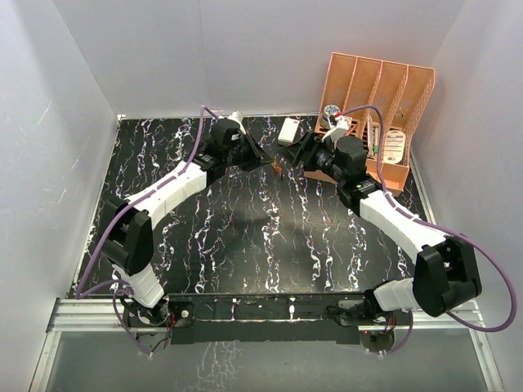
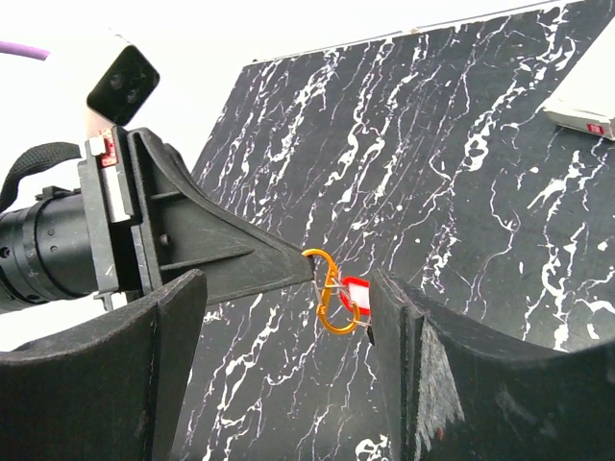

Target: Put the keys on the keyring

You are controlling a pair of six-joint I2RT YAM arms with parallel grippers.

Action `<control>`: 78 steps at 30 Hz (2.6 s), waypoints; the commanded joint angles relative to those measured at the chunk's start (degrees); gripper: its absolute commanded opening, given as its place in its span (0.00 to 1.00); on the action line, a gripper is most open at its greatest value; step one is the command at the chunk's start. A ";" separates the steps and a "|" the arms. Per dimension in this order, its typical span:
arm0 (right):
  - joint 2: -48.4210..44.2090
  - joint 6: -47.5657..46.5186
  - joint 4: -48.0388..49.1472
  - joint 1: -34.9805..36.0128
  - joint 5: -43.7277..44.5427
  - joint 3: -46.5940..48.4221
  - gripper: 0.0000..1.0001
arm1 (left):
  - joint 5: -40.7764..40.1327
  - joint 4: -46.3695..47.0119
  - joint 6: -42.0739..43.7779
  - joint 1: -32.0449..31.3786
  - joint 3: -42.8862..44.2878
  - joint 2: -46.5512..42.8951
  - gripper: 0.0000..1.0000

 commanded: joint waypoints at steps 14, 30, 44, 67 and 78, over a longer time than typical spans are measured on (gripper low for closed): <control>1.52 -2.96 -2.94 -0.50 -0.85 0.43 0.50 | 0.69 0.17 0.46 -0.22 -0.50 -3.95 0.00; 3.98 -4.48 -4.01 -0.49 -2.70 1.42 0.27 | 2.07 0.62 -0.04 0.49 0.49 -3.96 0.00; 5.34 -4.96 -4.02 -0.51 -3.58 3.15 0.22 | 4.79 2.20 -2.01 1.93 -0.93 -3.89 0.00; 4.24 -15.25 -12.89 0.79 -1.82 10.98 0.31 | 1.10 -16.52 -5.04 2.13 11.53 1.82 0.00; 4.36 -25.18 -18.76 6.84 4.49 15.60 0.33 | -2.54 -32.80 -9.92 2.13 20.50 6.44 0.00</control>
